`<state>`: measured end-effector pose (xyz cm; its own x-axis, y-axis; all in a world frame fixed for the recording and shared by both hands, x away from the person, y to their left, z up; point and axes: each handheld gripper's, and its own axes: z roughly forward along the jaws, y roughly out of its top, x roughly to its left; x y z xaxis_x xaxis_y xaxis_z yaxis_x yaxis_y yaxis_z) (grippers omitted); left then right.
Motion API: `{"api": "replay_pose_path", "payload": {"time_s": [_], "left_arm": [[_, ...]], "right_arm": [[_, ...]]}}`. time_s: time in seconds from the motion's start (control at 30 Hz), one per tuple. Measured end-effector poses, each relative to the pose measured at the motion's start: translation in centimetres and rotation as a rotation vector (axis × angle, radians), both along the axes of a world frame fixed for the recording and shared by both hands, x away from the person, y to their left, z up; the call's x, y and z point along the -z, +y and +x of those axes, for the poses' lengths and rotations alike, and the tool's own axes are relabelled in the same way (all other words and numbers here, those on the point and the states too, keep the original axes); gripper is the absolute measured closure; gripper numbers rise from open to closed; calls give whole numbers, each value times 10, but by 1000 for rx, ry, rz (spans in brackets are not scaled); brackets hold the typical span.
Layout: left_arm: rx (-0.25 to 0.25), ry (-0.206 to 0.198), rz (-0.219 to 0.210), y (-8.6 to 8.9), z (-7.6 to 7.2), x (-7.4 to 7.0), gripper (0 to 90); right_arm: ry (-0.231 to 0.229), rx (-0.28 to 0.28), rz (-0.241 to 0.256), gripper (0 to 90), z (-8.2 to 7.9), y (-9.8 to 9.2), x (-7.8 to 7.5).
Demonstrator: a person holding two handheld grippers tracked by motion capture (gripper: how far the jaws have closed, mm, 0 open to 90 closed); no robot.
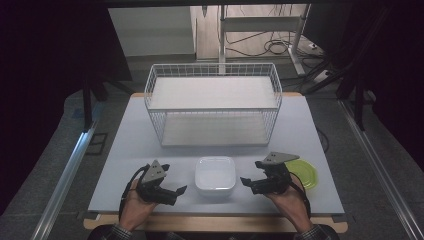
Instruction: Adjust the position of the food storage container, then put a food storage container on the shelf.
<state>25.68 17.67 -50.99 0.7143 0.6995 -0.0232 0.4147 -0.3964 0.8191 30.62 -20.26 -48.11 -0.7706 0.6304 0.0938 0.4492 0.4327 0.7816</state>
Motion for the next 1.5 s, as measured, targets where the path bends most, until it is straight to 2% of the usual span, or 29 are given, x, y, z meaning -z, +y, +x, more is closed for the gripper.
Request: {"api": "replay_pose_path", "payload": {"time_s": [0.17, 0.47, 0.63, 0.87, 1.13, 1.2, 1.3, 1.4, 1.47, 1.5], "left_arm": [[1, 16, -20, 7, 0, 3, 52], [-9, -11, -62, 7, 3, 5, 19], [-1, -21, -60, 5, 3, 4, 18], [11, 13, -53, 0, 2, 1, 37], [28, 48, -48, -8, 3, -3, 49], [32, 64, -54, -10, 5, -3, 49], [39, 76, -66, -15, 6, -6, 54], [55, 73, -59, -20, 8, -8, 76], [66, 66, -52, -24, 10, -9, 100], [82, 67, -66, -27, 13, -11, 108]], "right_arm": [[9, -18, 11, 125, -3, 2, 5], [3, -23, 19, 68, -2, 2, 8], [-4, -27, 10, 46, -2, 4, 9], [-28, -35, -15, 30, -3, 7, 8], [-16, -23, -9, 23, -3, 9, 7], [-22, -18, 13, 13, -5, 11, 5], [-24, -10, 20, 11, -5, 13, 4], [-5, -1, 13, 17, -4, 15, 3], [16, 3, 16, 53, -4, 16, 1], [20, 0, 17, 66, -4, 17, 0]]}}
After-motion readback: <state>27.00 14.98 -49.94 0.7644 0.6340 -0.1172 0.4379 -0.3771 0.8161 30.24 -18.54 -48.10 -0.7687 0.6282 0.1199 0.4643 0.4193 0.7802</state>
